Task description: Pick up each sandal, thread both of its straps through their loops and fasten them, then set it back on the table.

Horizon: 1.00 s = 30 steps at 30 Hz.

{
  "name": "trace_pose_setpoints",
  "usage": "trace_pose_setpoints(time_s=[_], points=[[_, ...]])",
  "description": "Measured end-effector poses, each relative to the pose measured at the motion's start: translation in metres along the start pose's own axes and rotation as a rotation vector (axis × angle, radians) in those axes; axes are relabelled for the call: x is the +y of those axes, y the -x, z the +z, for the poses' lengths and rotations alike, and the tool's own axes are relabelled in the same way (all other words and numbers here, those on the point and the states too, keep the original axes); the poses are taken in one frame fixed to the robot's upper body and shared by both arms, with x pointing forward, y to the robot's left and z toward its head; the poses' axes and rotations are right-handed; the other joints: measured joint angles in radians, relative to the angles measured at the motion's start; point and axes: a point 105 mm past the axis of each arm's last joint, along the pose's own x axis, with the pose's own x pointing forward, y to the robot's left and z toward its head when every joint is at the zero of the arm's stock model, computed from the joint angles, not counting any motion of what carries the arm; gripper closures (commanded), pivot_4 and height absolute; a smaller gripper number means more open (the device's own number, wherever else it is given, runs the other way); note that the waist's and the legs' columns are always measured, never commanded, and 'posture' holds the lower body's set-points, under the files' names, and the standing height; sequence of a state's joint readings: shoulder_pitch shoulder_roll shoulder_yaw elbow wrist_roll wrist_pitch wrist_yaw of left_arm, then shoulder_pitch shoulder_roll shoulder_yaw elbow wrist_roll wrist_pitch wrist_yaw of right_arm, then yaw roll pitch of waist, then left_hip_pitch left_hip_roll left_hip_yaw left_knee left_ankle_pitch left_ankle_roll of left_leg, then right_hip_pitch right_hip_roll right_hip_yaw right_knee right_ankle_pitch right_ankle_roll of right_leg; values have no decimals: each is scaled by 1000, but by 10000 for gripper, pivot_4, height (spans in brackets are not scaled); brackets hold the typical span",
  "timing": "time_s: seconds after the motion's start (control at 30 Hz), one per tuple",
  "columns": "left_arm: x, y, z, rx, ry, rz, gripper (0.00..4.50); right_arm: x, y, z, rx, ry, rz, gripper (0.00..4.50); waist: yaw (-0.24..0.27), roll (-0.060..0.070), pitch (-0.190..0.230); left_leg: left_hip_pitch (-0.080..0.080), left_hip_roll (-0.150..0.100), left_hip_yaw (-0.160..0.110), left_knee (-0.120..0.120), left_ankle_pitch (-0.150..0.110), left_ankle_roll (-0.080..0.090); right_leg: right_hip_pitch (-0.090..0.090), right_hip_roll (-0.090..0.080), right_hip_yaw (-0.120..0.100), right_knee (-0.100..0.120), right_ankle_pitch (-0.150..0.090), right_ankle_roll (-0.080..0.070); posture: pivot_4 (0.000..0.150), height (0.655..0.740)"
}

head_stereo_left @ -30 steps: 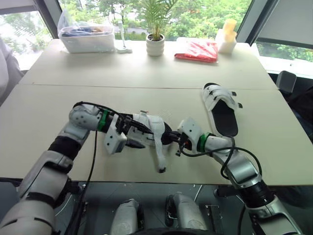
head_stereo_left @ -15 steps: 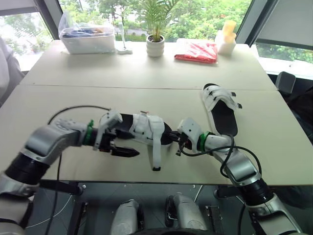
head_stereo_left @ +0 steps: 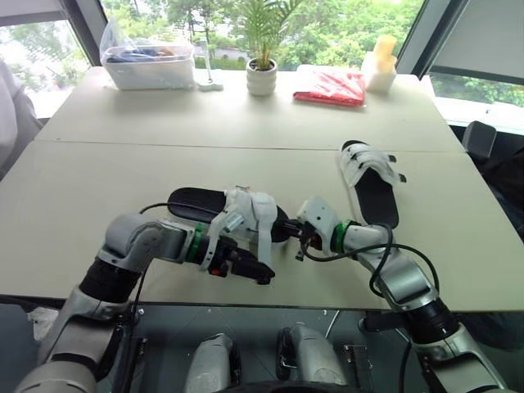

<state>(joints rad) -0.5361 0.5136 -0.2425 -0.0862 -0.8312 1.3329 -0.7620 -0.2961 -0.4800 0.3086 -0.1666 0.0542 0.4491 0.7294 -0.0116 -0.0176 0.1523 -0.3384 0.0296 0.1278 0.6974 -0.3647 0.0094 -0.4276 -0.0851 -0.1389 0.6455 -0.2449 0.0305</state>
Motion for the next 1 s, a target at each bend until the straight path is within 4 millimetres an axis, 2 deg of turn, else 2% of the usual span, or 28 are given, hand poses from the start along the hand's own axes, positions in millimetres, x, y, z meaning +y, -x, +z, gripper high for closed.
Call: trace_pose_setpoints(time_s=[0.17,0.43,0.57,0.63,0.7,0.8,0.9,1.0], points=[[1,-6,6,-52,-24,5,43965,0,0,0,1,0,-3,45000,1,0,0,0,0,0,0,0,0,0,-1,0,0,0,0,1500,7288],[-11,9,1,-17,-45,-50,44593,0,1,1,-2,-1,-5,45000,-1,1,0,-1,0,-1,0,0,0,-1,-1,-1,0,0,-1,1500,7288],[-26,40,6,-33,-92,-126,44593,1,0,1,-7,-3,-3,45000,-3,1,1,-1,0,-1,-1,-1,-1,-2,-1,-1,0,-2,-3,1500,7288],[-32,49,15,-64,-115,-153,44593,1,0,1,-6,-3,-3,45000,-3,1,1,-1,0,-1,-1,-1,-1,-2,-1,-1,0,-3,-5,1500,7288],[-35,45,28,-97,-128,-181,44593,1,0,0,-5,-4,-6,45000,-1,1,0,-1,0,-1,-1,-1,-1,-2,-1,-1,-1,-2,-4,1500,7288],[-34,37,64,-169,-197,-165,44593,1,0,1,-7,-5,-8,45000,-2,-1,1,-1,0,-1,-1,-1,-1,-2,-1,-1,-1,-1,-2,1500,7288],[-24,40,97,-205,-296,-83,44593,3,-1,1,-12,-7,-6,45000,-4,0,0,0,-1,0,-3,0,-1,-2,-1,-1,-1,-1,-2,1500,7288],[-5,38,112,-181,-338,-18,44593,3,-1,1,-13,-6,-6,45000,-4,0,0,0,0,0,-4,0,-2,-2,0,-2,-1,-1,-2,1500,7288]])
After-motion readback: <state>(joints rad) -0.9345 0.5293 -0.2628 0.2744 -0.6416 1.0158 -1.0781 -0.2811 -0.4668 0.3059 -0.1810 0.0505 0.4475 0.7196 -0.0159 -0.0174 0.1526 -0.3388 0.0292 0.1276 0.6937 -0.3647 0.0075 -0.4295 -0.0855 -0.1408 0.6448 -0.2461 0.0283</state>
